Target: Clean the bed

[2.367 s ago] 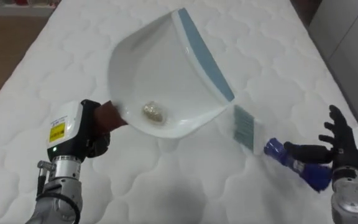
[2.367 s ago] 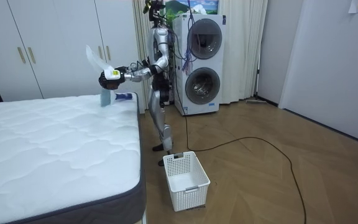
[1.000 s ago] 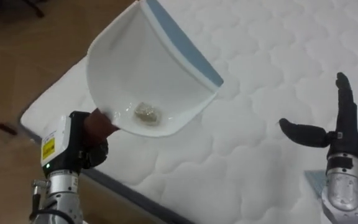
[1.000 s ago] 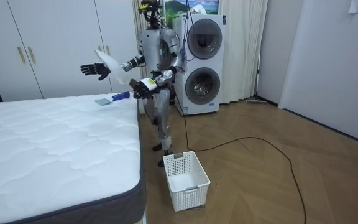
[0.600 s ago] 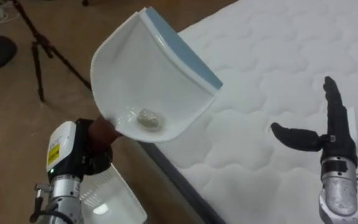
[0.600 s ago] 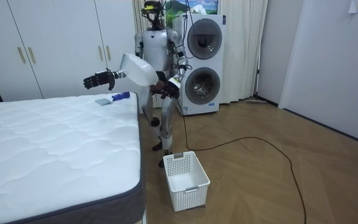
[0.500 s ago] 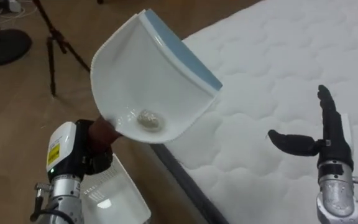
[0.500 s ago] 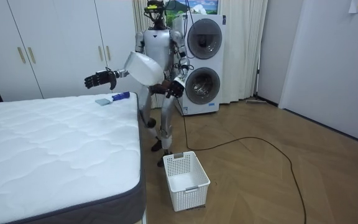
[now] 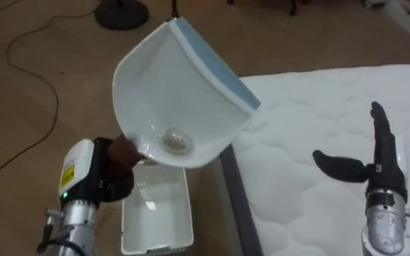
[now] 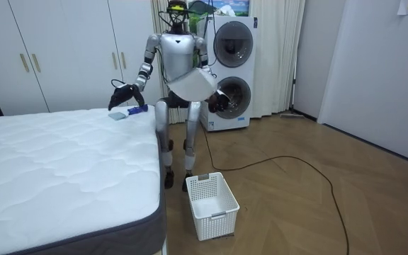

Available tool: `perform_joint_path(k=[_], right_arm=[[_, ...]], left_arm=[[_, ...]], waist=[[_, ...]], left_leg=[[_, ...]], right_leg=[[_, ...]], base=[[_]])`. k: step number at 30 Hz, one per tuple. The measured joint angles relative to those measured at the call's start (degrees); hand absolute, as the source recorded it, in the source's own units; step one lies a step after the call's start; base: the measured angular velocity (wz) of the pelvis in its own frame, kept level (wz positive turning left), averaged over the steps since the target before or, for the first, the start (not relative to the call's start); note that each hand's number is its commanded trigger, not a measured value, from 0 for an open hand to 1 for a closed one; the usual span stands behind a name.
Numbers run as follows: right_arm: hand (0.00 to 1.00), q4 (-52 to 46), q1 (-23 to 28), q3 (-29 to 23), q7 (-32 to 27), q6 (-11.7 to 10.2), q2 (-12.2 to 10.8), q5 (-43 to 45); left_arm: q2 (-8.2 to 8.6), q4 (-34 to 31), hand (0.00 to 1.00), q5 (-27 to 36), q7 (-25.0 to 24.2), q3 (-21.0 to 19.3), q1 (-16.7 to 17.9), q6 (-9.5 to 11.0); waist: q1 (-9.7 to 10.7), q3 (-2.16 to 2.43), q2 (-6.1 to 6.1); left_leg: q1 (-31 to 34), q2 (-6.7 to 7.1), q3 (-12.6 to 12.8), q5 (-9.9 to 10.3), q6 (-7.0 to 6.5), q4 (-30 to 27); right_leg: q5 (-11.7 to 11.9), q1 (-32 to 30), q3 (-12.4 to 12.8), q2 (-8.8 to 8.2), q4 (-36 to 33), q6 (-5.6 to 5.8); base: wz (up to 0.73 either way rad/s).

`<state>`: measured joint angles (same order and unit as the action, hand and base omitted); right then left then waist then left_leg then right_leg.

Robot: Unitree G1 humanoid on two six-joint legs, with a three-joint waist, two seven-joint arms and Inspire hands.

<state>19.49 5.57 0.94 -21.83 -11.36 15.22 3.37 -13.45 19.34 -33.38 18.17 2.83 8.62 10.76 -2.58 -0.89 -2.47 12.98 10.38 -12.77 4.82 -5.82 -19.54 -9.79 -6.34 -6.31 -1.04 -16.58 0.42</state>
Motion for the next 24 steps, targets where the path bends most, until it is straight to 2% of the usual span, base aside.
perform_joint_path(k=[1, 2, 3, 7, 10, 12, 15, 20, 22, 24], right_arm=[[0.0, -0.02, 0.05, -0.04, 0.5, 0.01, 0.02, -0.09], [0.0, -0.05, 0.07, -0.04, 1.24, 0.23, 0.0, -0.36], [0.0, -0.43, 0.06, -0.02, 1.52, 0.21, -0.01, -0.32], [0.0, -1.72, 0.04, 0.14, 1.46, -0.58, 0.0, -0.42], [0.0, -1.01, -0.06, 0.16, 1.18, -1.68, 0.01, -0.5], [0.0, 1.85, -0.12, 0.39, 1.26, -2.3, 0.0, -0.49], [0.0, 3.4, 0.78, 2.03, 1.33, -2.22, -0.03, -0.35], [0.0, 5.73, 0.2, 2.27, 1.32, -2.24, -0.11, 0.43], [0.0, 6.43, -0.02, 2.29, 1.35, -2.24, -0.1, 1.49], [0.0, 6.79, -0.05, 2.29, 1.45, -2.24, -0.1, 2.5]], left_arm=[[-0.23, 0.0, 1.0, 0.02, -0.1, -0.11, 0.01, -0.09], [-0.72, 0.0, 1.0, -0.02, -0.16, -0.28, -0.01, -0.47], [-1.09, 0.0, 1.0, 0.0, -0.16, -0.41, 0.01, -0.55], [-1.3, -0.01, 1.0, 0.1, -0.15, -0.62, 0.0, -0.67], [-1.27, 0.05, 1.0, 0.13, -0.08, -0.15, 0.07, -0.67], [-1.26, 1.59, 1.0, 0.11, 0.01, 0.34, -0.11, -0.58], [-1.36, 6.25, 1.0, 0.08, 0.06, 0.29, -0.59, -0.89], [-1.73, 7.76, 1.0, 0.03, -0.64, 0.34, -0.98, -1.53], [-2.53, 8.52, 1.0, 0.12, -1.23, 0.6, -2.11, -1.54], [-3.75, 10.19, 1.0, 0.13, -1.56, 0.68, -4.1, -1.54]], waist=[[0.0, -0.08, -0.3], [-0.22, 0.16, -0.84], [-1.02, 0.12, -1.19], [-1.57, 0.08, -1.11], [-1.8, -0.34, -0.5], [-1.24, -0.6, 0.68], [-0.74, -0.37, 1.49], [-0.02, -0.42, 1.67], [0.83, -0.45, 1.68], [0.58, -0.53, 1.93]], left_leg=[[-0.45, 0.53, -0.96, -0.22, 0.3, 0.58], [-0.82, 0.75, -1.48, -0.49, 0.7, 1.22], [-1.24, 0.76, -1.63, -0.36, 0.51, 1.24], [-1.71, 0.8, -3.52, 0.15, -0.26, 1.18], [-1.58, 0.94, -4.41, 0.5, -0.81, 0.89], [-1.32, 1.34, -5.19, 0.76, -1.24, 0.52], [-0.4, 1.56, -5.17, 0.65, -1.59, 0.52], [2.41, 1.75, -5.28, 1.6, -2.15, -1.96], [2.6, 2.46, -5.68, 1.9, -2.42, -2.65], [2.64, 2.7, -5.28, 2.56, -2.91, -3.84]], right_leg=[[0.0, 0.34, 0.04, -0.01, 0.17, 0.0], [0.21, 0.95, 0.33, -0.39, 0.85, -0.06], [0.53, 1.47, 0.42, -0.32, 0.94, -0.08], [0.77, 2.43, 1.53, 0.37, 1.07, -0.07], [0.74, 3.59, 0.76, 0.56, 2.12, -0.03], [0.67, 4.2, -0.48, 0.74, 3.06, 0.03], [0.41, 3.42, -2.08, 0.4, 2.99, -0.01], [0.08, 1.62, -3.64, 0.31, 2.35, 0.06], [-1.32, 0.64, -4.05, -0.61, -0.3, 0.24], [-2.58, -2.05, -3.89, -1.57, -6.8, 0.51]], base=[[0.43], [0.33], [0.21], [0.21], [0.21], [0.23], [0.04], [0.04], [0.12], [-0.03]])
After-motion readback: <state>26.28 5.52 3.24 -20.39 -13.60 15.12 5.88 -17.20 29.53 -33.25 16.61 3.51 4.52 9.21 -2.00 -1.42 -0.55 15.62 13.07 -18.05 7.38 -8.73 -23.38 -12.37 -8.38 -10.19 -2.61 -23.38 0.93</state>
